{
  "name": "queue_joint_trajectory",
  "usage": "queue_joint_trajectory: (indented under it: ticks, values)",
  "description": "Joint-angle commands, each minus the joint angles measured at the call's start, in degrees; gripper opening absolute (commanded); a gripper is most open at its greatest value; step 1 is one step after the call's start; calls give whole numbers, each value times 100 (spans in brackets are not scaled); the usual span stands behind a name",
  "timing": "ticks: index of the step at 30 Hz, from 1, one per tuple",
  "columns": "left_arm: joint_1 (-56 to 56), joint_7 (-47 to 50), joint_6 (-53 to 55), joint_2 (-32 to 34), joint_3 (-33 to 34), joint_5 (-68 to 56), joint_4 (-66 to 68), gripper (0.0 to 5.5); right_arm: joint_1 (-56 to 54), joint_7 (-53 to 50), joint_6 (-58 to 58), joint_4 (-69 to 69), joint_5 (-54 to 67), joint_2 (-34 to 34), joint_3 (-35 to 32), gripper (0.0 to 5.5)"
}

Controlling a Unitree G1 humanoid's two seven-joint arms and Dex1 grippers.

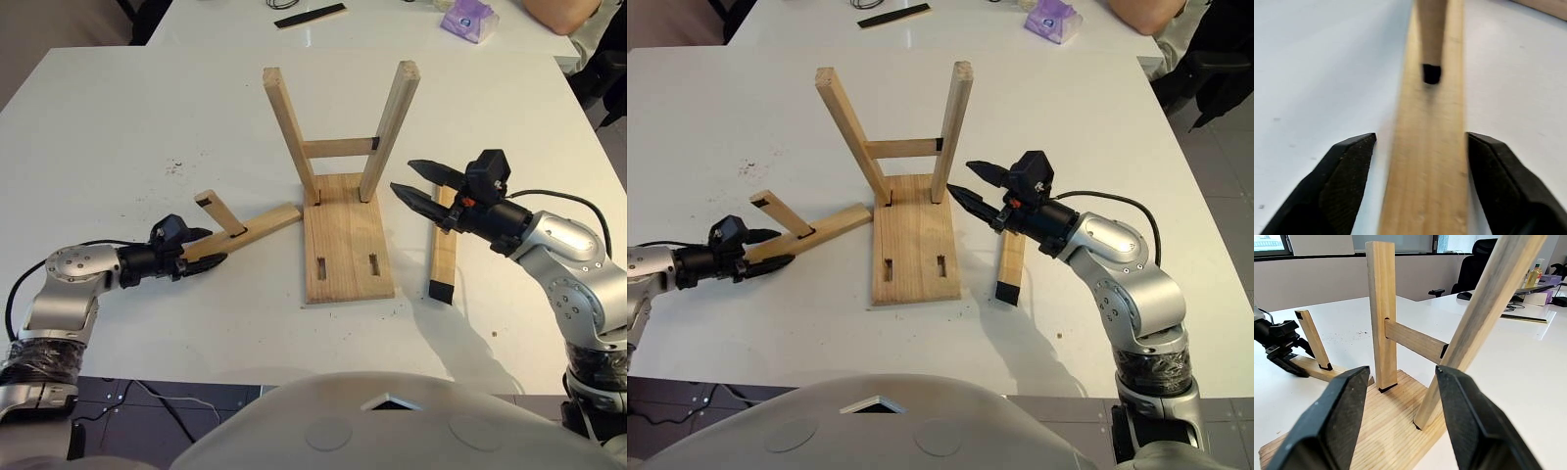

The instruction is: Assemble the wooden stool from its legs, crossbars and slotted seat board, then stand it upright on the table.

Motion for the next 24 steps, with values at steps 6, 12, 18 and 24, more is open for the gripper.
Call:
queue_joint_trajectory:
  ticks: [6, 12, 18, 24]
  values:
    - [-72, 41, 536, -526, 457, -688, -101, 202, -187, -6, 86, -12, 49, -42, -84, 247]
    - [-583, 444, 1947, -726, 1906, -2647, -914, 202, -508, -83, 335, -178, 882, 31, -662, 247]
    - [-1394, 1271, 3147, -746, 2518, -5107, -3045, 202, -707, -218, 785, -798, 3225, 5, -1180, 247]
    - [-1556, 1644, 3575, -786, 1655, -6109, -4715, 202, -1244, -80, 1065, -714, 4401, -390, -1041, 337]
